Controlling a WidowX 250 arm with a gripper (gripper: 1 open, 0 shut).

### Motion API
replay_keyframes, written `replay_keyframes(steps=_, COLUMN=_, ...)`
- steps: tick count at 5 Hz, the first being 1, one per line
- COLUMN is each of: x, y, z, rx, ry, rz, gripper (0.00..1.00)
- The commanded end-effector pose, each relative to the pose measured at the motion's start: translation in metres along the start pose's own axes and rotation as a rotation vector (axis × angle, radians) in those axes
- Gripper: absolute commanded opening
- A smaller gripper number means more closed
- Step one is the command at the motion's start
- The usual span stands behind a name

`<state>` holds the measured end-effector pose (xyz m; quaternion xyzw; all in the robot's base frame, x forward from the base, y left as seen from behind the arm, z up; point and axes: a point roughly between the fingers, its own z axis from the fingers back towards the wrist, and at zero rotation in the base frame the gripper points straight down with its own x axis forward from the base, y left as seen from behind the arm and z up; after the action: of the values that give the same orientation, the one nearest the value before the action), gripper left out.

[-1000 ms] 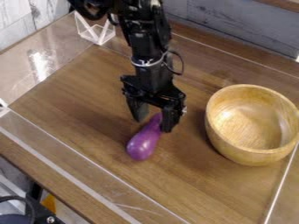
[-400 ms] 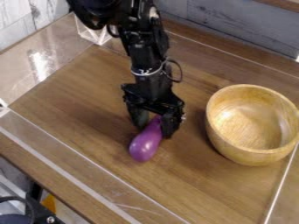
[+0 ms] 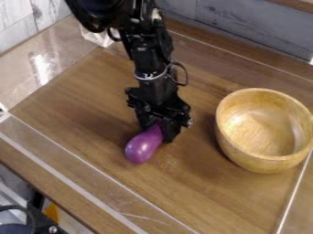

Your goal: Put the purple eggplant in the brown bowl

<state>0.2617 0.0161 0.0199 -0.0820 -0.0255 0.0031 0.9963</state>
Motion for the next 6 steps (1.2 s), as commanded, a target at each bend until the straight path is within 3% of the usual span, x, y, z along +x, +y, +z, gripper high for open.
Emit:
replay_keyframes(steps=1, x=0.002, y=-0.001, z=0.008, rx=-0.004, ry=-0.034, rz=0.000, gripper=0.00)
replay_keyframes(steps=4, x=-0.001, y=-0.012, z=0.026, rx=0.021, ry=0.009, rz=-0.006, gripper=0.00)
replay_keyframes(steps=5, x=0.001, y=-0.024, z=0.049, rx=0.034, ry=-0.008, rz=-0.018, gripper=0.00)
replay_keyframes(steps=6, x=0.010, y=-0.049, z=0.075, rx=0.047, ry=-0.033, rz=-0.054, gripper=0.00)
